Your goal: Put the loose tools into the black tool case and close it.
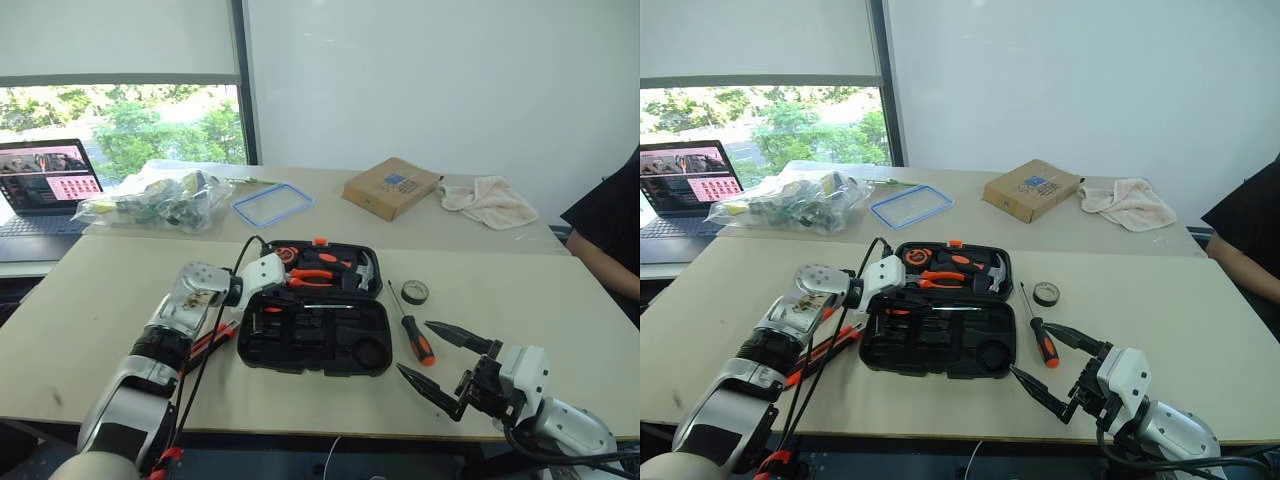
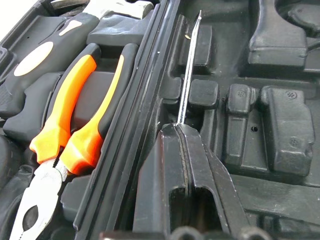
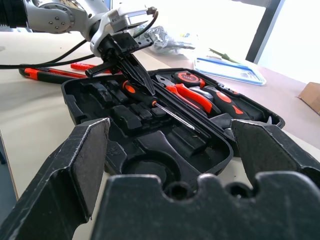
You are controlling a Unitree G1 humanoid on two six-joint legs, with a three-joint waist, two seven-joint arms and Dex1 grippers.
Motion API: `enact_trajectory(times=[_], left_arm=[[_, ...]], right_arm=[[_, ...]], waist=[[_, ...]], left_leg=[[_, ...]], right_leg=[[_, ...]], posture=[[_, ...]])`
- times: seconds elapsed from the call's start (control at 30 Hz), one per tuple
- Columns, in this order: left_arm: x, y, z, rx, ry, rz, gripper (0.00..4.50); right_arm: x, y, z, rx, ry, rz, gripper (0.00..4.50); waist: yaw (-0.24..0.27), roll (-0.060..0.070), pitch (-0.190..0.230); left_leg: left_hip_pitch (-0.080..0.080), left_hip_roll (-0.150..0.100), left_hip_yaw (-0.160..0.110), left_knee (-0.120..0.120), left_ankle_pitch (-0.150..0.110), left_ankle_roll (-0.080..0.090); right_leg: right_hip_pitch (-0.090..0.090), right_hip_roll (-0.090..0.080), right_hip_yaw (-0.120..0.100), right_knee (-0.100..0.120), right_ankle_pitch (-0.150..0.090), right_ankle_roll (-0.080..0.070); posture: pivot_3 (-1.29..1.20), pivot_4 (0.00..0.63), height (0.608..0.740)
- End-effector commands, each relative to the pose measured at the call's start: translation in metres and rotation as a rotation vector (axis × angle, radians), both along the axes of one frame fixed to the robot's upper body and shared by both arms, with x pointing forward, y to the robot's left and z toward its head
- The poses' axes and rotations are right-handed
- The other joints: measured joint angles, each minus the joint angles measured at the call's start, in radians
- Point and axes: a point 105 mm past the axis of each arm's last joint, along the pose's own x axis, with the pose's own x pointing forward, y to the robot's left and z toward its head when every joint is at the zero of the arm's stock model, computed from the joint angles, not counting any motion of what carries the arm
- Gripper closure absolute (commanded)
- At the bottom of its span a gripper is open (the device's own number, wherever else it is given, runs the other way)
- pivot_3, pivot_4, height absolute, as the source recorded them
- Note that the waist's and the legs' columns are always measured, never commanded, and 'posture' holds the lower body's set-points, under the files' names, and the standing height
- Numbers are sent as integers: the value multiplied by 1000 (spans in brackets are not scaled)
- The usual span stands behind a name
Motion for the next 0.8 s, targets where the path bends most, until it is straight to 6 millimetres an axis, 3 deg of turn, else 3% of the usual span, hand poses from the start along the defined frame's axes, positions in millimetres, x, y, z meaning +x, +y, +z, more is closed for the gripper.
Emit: enact_trajectory(times=[0.03, 0.2, 0.33, 0.43, 0.53, 0.57, 0.7, 0.8], left_arm=[[-1, 2, -24, 69, 90, 47, 4477], [-7, -2, -37, 57, 151, 64, 4477], [-9, 0, -4, -162, 38, 26, 4477], [-21, 23, 23, -316, -54, -8, 3822], [-34, 53, 35, -383, -126, 7, 2779], [-45, 74, 33, -370, -123, 20, 2592], [-77, 131, 27, -366, -60, 120, 1042], [-90, 155, 24, -360, -75, 212, 16]], right_arm=[[-2, 1, 12, 4, -40, 10, 0], [-2, -2, 12, 1, -35, -14, 0], [-4, -21, 17, 19, -11, -117, 0], [-11, -41, 11, -9, 44, -205, 0], [-18, -58, 1, -46, 103, -297, 0], [-22, -68, -9, -70, 156, -344, 0], [-34, -91, -35, -132, 347, -479, 0], [-24, -89, -31, -84, 393, -513, 0]], waist=[[0, 0, 0], [0, 4, -3], [0, 7, -5], [-3, 7, -4], [-6, 6, -4], [-8, 7, -4], [-19, 10, -6], [-17, 10, -5]], left_leg=[[0, 0, 0, 0, 0, 0], [10, 1, 0, 0, -4, 8], [14, 1, 0, 0, -6, 10], [12, 2, 0, -1, -5, 9], [6, 3, 0, -1, -1, 0], [4, 3, 0, -1, 0, -1], [4, 3, 1, -6, 0, -2], [3, 3, 1, -6, 0, -2]], right_leg=[[0, 0, 0, 0, 0, 0], [10, 0, 0, 0, 0, 0], [13, -2, 1, 0, -1, 1], [10, -2, 1, 1, -1, 0], [3, -1, 0, 1, -1, -1], [1, -2, 0, 1, -1, -1], [-3, -1, 1, 2, -3, -4], [-3, -3, 0, 1, -4, -3]], posture=[[0, 150, 740], [0, 150, 740], [0, 150, 740], [0, 150, 740], [0, 150, 740], [0, 150, 740], [0, 150, 740], [0, 150, 740]])
